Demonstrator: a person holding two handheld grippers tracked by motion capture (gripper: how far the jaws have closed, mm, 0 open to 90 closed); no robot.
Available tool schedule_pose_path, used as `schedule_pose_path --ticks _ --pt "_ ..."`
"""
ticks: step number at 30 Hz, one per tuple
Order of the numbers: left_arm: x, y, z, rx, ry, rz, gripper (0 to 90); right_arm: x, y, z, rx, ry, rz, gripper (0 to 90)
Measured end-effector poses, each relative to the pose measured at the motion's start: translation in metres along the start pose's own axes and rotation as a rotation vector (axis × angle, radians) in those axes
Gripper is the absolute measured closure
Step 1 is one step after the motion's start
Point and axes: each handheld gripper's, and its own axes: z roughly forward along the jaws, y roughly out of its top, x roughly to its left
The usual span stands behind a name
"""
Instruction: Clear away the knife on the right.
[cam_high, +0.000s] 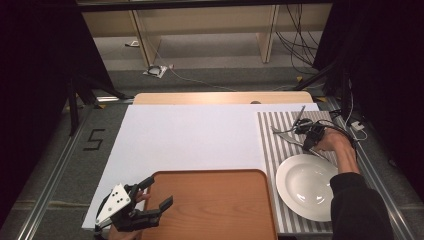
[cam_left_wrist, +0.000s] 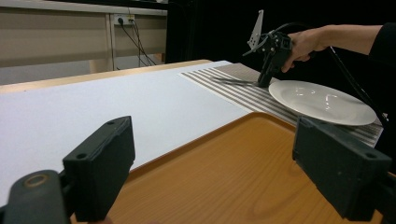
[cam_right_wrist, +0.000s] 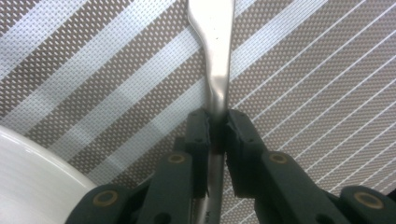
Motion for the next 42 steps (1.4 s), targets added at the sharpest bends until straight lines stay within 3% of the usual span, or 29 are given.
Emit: schedule_pose_path --ticks 2,3,7,13,22,29,40,42 --pt "0.0 0.0 0.0 0.0 0.0 0.001 13.1 0.0 0.0 -0.003 -0.012 -0.007 0.017 80.6" --pt "0.0 0.0 0.0 0.001 0.0 0.001 13.1 -0.001 -0.001 -0.005 -0.028 -0.021 0.002 80.6" --pt "0.0 0.0 0.0 0.002 0.0 0.001 13.0 0.003 -0.004 -0.019 -0.124 -0.063 0.017 80.6" --pt "0.0 0.0 0.0 0.003 0.001 0.004 13.1 0.011 -0.006 -0.042 -0.226 -0.112 0.019 80.7" --pt "0.0 0.0 0.001 0.004 0.003 0.002 13.1 0.033 -0.014 -0.075 -0.396 -0.115 0.073 80.6" --pt "0.0 -0.001 0.001 0.007 0.002 0.003 13.1 0.056 -0.026 -0.098 -0.526 -0.122 0.056 80.6" --pt "-0.001 -0.001 0.001 0.006 0.003 0.006 13.1 0.093 -0.033 -0.12 -0.656 -0.044 0.013 80.6" --pt "-0.001 0.0 0.001 0.007 0.003 0.006 13.2 0.098 -0.032 -0.121 -0.676 -0.006 0.007 80.7"
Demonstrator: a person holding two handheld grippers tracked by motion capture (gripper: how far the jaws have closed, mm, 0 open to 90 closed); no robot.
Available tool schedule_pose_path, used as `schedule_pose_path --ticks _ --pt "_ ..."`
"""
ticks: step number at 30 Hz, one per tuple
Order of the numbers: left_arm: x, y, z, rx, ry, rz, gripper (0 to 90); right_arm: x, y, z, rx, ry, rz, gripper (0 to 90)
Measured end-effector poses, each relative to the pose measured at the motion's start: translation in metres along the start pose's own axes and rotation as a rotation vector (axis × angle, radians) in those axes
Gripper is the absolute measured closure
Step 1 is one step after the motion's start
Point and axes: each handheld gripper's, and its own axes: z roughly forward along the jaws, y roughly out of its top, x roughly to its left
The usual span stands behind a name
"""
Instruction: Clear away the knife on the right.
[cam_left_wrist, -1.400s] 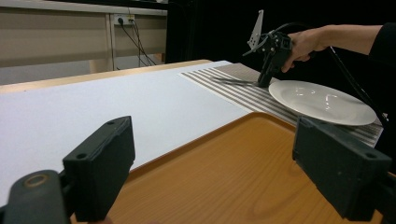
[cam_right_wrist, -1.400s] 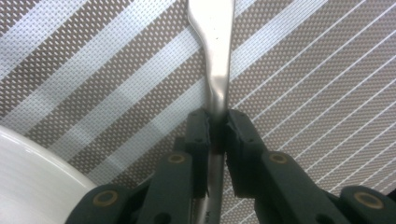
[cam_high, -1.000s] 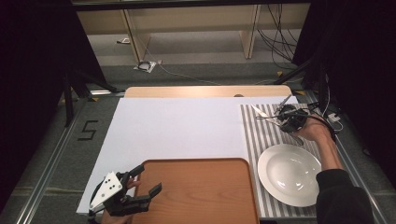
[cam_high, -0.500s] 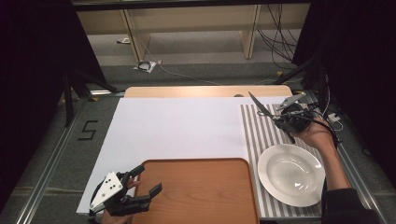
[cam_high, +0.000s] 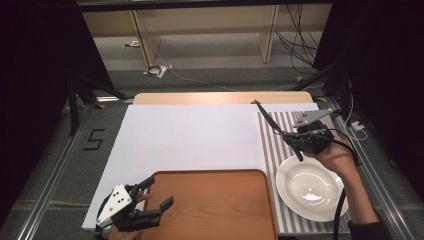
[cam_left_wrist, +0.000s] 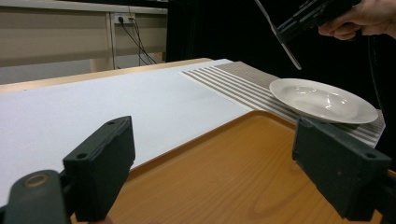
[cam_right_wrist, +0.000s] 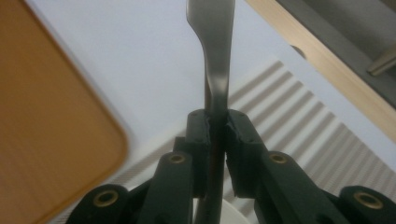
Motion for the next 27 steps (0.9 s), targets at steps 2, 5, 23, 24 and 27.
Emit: schedule_pose_path --ticks 2,5,23,24,27 --pt "0.0 0.0 0.0 0.0 0.0 0.0 13.2 0.004 0.0 -0.001 -0.016 0.032 0.02 80.7" --pt "0.0 0.0 0.0 -0.001 -0.001 -0.001 13.2 0.011 0.0 -0.001 -0.025 0.064 0.037 80.6" --pt "-0.001 0.001 -0.001 -0.008 -0.001 0.002 13.2 0.057 -0.011 -0.005 -0.053 0.185 0.048 80.7" --pt "-0.001 0.001 -0.002 -0.009 -0.001 0.002 13.2 0.061 -0.011 -0.004 -0.049 0.193 0.042 80.6" --pt "-0.001 0.001 -0.002 -0.013 0.001 -0.002 13.2 0.074 -0.01 -0.004 -0.046 0.217 0.035 80.6"
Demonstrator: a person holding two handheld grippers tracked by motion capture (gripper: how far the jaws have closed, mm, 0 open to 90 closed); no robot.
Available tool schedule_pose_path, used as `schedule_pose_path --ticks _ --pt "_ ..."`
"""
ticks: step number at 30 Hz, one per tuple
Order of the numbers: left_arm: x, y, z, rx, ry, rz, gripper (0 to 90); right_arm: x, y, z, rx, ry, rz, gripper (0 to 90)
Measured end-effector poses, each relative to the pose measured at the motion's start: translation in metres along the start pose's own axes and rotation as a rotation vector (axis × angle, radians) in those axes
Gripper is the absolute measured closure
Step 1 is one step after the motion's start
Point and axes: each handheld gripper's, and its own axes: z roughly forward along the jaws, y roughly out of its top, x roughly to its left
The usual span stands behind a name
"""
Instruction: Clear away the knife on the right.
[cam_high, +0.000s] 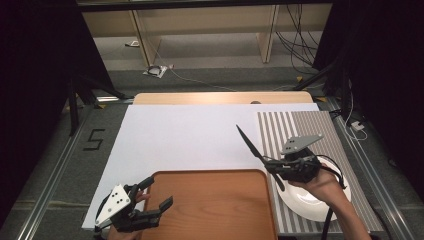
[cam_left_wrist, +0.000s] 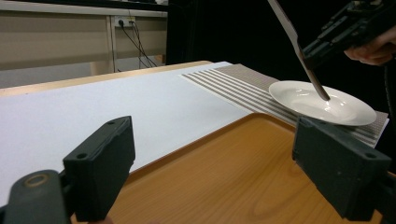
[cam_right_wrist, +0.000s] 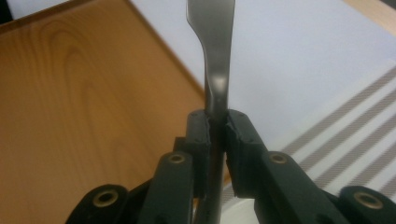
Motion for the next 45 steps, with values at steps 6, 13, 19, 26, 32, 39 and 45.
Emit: schedule_pose_path --ticks 6,13,19,26,32,39,45 --pt "0.0 0.0 0.0 0.002 -0.002 0.005 13.2 0.023 0.001 0.004 0.004 0.04 -0.007 80.6" --pt "0.0 0.0 0.0 0.003 -0.001 0.005 13.2 0.047 0.001 0.008 0.018 0.09 -0.037 80.6" --pt "0.001 0.0 -0.001 0.0 0.001 0.005 13.2 0.063 -0.001 0.018 0.05 0.107 -0.061 80.7" --pt "0.001 0.001 -0.002 -0.002 0.003 0.007 13.1 0.077 -0.003 0.027 0.075 0.15 -0.071 80.6" --pt "0.0 0.001 -0.002 -0.008 0.009 0.009 13.2 0.085 -0.005 0.034 0.105 0.179 -0.084 80.7" --pt "0.001 0.001 -0.003 -0.015 0.013 0.008 13.2 0.095 -0.013 0.044 0.155 0.208 -0.068 80.6" --pt "0.001 0.001 -0.003 -0.017 0.017 0.011 13.2 0.099 -0.019 0.052 0.198 0.225 -0.069 80.6"
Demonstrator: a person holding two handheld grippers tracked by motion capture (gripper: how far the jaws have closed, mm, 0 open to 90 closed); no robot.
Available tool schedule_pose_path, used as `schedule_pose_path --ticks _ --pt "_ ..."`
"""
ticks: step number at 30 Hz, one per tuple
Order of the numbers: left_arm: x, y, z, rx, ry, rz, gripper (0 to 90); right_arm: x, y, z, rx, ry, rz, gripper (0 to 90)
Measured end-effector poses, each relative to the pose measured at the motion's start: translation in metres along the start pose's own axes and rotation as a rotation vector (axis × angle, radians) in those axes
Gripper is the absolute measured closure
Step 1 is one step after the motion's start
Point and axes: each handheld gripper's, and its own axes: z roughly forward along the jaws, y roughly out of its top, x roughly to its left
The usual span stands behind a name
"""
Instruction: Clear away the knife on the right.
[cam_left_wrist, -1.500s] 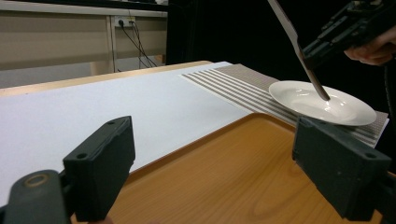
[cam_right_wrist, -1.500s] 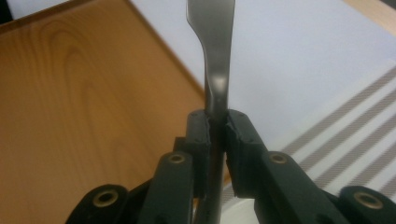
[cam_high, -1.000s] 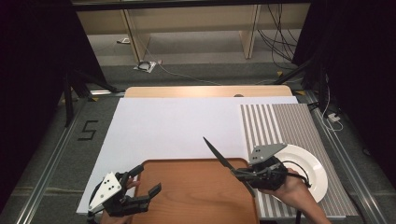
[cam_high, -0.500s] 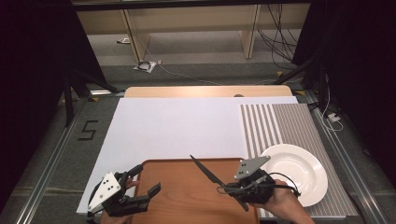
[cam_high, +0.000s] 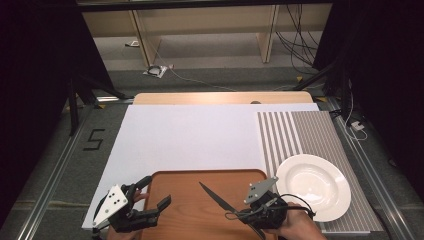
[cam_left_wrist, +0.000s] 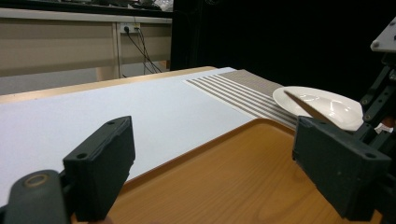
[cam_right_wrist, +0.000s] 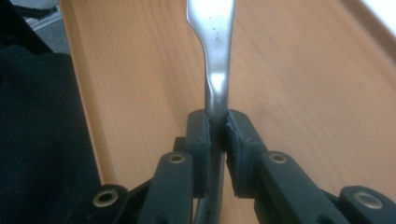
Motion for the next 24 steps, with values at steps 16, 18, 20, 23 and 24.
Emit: schedule_pose_path --ticks 16,18,20,23,24 --pt "0.0 0.0 0.0 0.002 -0.003 0.002 13.2 0.013 -0.003 0.021 0.155 0.017 -0.05 80.6" --pt "0.0 0.0 0.0 0.003 -0.004 0.003 13.2 0.014 -0.003 0.022 0.175 0.022 -0.054 80.6" --pt "0.0 0.0 0.001 0.003 -0.004 0.001 13.2 0.015 -0.003 0.023 0.189 0.019 -0.06 80.6" --pt "-0.001 0.0 0.001 0.005 -0.004 0.004 13.2 0.017 -0.003 0.024 0.213 0.018 -0.065 80.6" --pt "-0.001 0.0 0.001 0.006 -0.005 0.005 13.2 0.017 -0.003 0.026 0.225 0.019 -0.072 80.6"
